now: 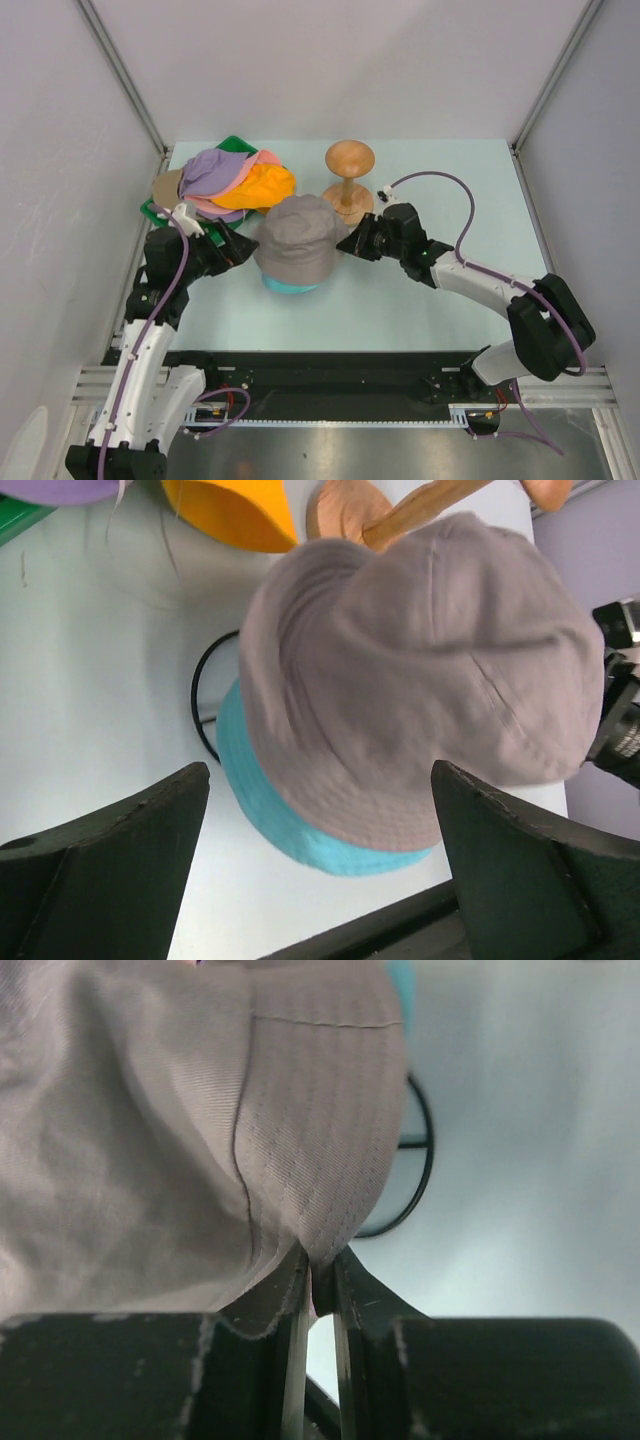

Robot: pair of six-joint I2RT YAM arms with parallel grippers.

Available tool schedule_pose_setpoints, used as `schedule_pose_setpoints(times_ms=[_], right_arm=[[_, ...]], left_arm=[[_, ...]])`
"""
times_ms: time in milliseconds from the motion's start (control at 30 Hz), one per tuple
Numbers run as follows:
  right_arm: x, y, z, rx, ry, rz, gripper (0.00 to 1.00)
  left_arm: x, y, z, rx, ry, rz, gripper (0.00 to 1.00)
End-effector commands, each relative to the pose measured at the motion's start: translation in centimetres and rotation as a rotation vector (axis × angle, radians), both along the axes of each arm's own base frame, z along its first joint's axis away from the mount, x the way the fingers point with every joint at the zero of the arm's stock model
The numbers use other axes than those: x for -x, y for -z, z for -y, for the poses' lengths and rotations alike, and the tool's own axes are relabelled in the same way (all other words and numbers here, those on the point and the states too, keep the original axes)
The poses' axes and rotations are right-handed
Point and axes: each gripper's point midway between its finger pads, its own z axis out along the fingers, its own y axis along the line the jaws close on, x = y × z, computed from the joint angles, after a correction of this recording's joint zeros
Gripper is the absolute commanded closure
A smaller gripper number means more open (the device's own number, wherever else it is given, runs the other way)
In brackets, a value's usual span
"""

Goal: Stack the hats

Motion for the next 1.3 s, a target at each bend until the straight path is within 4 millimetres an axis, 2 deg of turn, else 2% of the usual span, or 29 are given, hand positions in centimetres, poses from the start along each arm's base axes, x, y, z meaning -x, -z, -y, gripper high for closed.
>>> schedule_pose_setpoints(times_ms=[0,33,67,133,200,267,467,700,833,1033,1267], right_arm=[[-1.0,2.4,0.6,0.028,-0.054,0.013,0.82],[-1.3,2.1,0.3,0.014,-0.069,0.025,0.81],[-1.6,2.7,-0.1,0.012,-0.085,0.022,0.81],[-1.8,2.5,-0.8,0.003,-0.126,0.034,0.80],[-2.0,3.0,-1.1,0.014,-0.141,0.025,0.80],[-2.2,3.1,-1.2,0.021,-0.148,0.031,0.80],[-2.3,3.1,-0.7,0.051,-0.138,0.036,0.80],[-2.1,2.9,-0.4,0.069,-0.134,0.038,0.80],[-2.0,2.6,-0.3,0.078,-0.135,0.047,0.80],[-1.7,2.5,-0.2,0.093,-0.139,0.051,0.79],[-1.1,2.4,0.0,0.105,-0.143,0.053,0.78]], left_arm=[[-2.1,-2.2,0.8,0.053,0.025,0.107,0.04],[-2.4,-1.9,1.0,0.061,0.030,0.101,0.05],[-2.8,-1.8,1.3,0.083,0.035,0.110,0.05],[-3.0,-1.5,2.0,0.120,0.067,0.107,0.07],[-3.2,-0.8,2.3,0.152,0.066,0.100,0.10],[-3.2,0.1,2.1,0.150,0.054,0.081,0.12],[-2.8,1.8,-0.5,0.079,-0.089,0.065,0.19],[-3.4,4.2,-0.4,0.133,-0.095,0.025,0.26],[-3.9,5.3,-0.4,0.132,-0.094,0.011,0.34],[-4.7,5.8,0.3,0.186,-0.076,0.023,0.47],[-5.5,5.2,-0.3,0.214,-0.118,0.077,0.50]])
